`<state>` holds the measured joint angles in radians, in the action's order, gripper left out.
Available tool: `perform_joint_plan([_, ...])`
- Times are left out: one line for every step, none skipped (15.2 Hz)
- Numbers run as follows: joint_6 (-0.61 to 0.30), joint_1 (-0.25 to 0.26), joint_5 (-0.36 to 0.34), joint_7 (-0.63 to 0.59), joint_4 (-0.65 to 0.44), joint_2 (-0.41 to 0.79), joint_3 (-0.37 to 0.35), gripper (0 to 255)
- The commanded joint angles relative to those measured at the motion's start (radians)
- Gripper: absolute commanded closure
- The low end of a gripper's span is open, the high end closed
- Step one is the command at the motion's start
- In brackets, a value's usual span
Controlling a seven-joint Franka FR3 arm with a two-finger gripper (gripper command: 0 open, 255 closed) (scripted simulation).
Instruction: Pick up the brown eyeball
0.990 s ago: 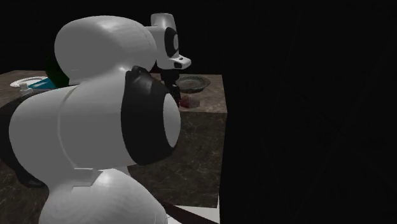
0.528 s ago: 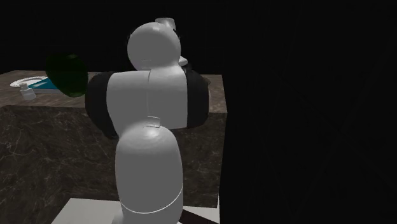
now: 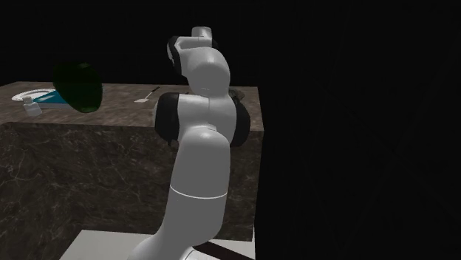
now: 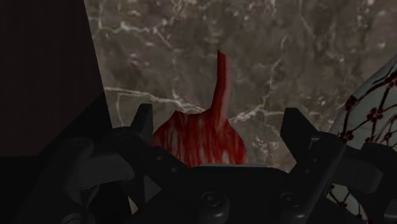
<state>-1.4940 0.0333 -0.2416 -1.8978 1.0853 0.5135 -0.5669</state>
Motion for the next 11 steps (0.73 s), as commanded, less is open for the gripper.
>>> perform_joint_plan([-0.016, 0.005, -0.004, -0.02, -0.001, 0.019, 0.006, 0])
perform_joint_plan([-0.033, 0.0, -0.002, -0.021, 0.021, 0.014, 0.006, 0])
perform_joint_plan([-0.049, -0.006, 0.0, -0.021, 0.043, 0.009, 0.005, 0])
perform_joint_plan([-0.066, -0.011, 0.002, -0.022, 0.063, 0.005, 0.005, 0])
perform_joint_plan([-0.081, -0.015, 0.003, -0.022, 0.083, 0.001, 0.005, 0])
perform_joint_plan([-0.097, -0.019, 0.005, -0.022, 0.102, -0.002, 0.005, 0])
perform_joint_plan([-0.106, -0.022, 0.005, -0.023, 0.113, -0.003, 0.004, 0])
perform_joint_plan([-0.106, -0.022, 0.005, -0.023, 0.113, -0.004, 0.004, 0])
perform_joint_plan([-0.105, -0.022, 0.005, -0.022, 0.112, -0.003, 0.005, 255])
perform_joint_plan([-0.105, -0.022, 0.005, -0.021, 0.112, -0.004, 0.005, 255])
perform_joint_plan([-0.106, -0.023, 0.006, -0.022, 0.113, -0.004, 0.005, 255])
